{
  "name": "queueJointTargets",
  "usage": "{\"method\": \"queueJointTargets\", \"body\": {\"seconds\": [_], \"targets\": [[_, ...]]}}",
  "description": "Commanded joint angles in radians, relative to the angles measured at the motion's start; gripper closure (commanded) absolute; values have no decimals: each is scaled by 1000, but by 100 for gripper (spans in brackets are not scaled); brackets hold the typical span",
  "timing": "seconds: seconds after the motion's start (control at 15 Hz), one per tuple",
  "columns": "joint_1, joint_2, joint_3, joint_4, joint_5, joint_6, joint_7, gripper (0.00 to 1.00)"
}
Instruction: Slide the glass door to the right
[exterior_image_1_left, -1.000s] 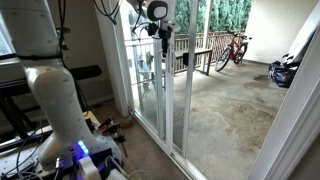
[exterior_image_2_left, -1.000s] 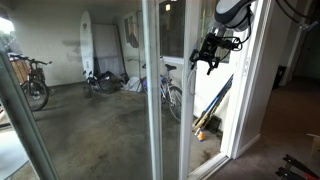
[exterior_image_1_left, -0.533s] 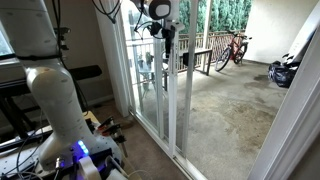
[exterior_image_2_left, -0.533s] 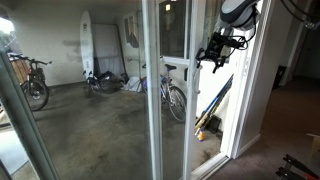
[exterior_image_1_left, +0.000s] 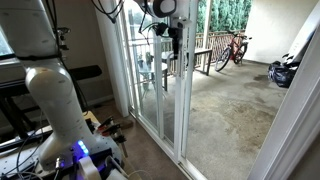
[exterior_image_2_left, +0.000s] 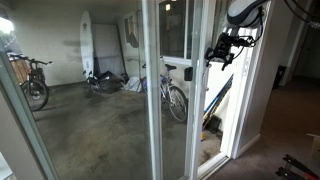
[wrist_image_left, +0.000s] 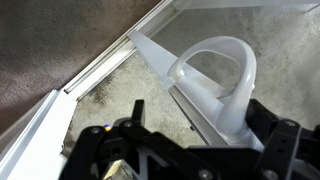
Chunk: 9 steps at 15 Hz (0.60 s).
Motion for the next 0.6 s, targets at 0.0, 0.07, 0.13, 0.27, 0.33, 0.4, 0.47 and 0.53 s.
{"method": "queueJointTargets", "body": {"seconds": [0.0,0.07,0.13,0.27,0.33,0.4,0.47,0.53], "targets": [[-78,13,-52,-41,-63,27,-81,0],[-86,19,-59,-40,-60,30,-101,0],[-94,26,-67,-37,-54,34,-122,0],[-111,39,-83,-33,-35,38,-162,0],[-119,47,-91,-30,-27,38,-177,0],[-127,58,-99,-25,-21,40,-192,0],[-136,63,-106,-27,-12,44,-204,0],[-144,73,-114,-21,-5,45,-219,0]]}}
